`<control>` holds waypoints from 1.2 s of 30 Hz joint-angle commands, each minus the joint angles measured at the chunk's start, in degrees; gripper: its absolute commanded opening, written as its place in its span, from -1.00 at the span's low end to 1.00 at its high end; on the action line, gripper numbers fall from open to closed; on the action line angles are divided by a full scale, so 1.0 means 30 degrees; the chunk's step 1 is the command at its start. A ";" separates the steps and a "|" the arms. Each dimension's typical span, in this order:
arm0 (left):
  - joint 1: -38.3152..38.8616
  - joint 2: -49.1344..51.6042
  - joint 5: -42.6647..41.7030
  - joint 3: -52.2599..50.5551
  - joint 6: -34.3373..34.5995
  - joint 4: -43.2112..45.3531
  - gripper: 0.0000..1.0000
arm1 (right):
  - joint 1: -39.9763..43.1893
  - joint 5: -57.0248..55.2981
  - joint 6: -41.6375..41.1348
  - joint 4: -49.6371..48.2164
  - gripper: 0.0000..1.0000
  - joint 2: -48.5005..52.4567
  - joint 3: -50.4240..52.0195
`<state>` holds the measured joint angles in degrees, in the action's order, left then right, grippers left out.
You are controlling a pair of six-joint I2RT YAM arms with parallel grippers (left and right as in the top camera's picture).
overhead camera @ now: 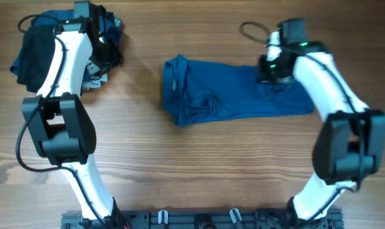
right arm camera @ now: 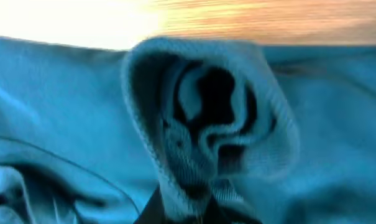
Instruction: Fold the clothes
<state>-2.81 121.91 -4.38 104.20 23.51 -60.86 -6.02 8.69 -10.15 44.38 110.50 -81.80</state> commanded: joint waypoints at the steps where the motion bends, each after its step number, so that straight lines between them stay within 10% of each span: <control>1: -0.0102 -0.0780 -0.0175 -0.0087 0.0255 0.0029 -0.33 | -0.1013 0.0415 -0.1188 -0.1800 -0.91 0.1617 0.0525; 4: -0.0102 -0.0780 -0.0168 -0.0087 0.0248 -0.0095 -0.33 | -0.1224 0.0423 -0.1137 -0.2506 -0.51 0.2135 0.0517; 5: -0.0102 -0.0780 -0.0168 -0.0087 0.0248 -0.0189 -0.33 | -0.1166 0.0903 -0.0364 -0.2215 -0.06 0.1800 0.0182; 9: -0.0102 -0.0780 -0.0168 -0.0087 0.0248 -0.0248 -0.30 | -0.0663 0.3118 0.2892 0.0794 0.14 -0.0437 -0.2302; 11: -0.0102 -0.0780 -0.0168 -0.0087 0.0248 -0.0255 -0.24 | 0.0015 0.3140 0.2834 0.1209 0.71 -0.2259 -0.2579; 13: -0.0102 -0.0780 -0.0168 -0.0087 0.0248 -0.0248 -0.15 | 0.0743 0.3133 0.2834 0.2076 0.82 -0.3279 -0.2572; 15: -0.0102 -0.0780 -0.0168 -0.0087 0.0248 -0.0248 -0.14 | 0.1056 0.3140 0.2892 0.3075 0.51 -0.3315 -0.2550; 18: -0.0102 -0.0780 -0.0168 -0.0087 0.0248 -0.0240 -0.14 | 0.1005 0.3206 0.2871 0.2696 -0.85 -0.2616 -0.1093; 28: -0.0102 -0.0780 -0.0168 -0.0087 0.0248 -0.0583 -0.16 | 0.0568 0.3832 0.1384 -0.4495 -0.91 -0.0517 0.4940; 36: -0.0102 -0.0780 -0.0168 -0.0087 0.0248 -0.0590 -0.17 | 0.0175 1.3318 0.2229 -0.5056 -0.91 -0.0554 0.4852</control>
<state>-2.81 121.91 -4.36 104.20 23.53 -62.59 -5.48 34.96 -5.30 29.36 108.77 -66.87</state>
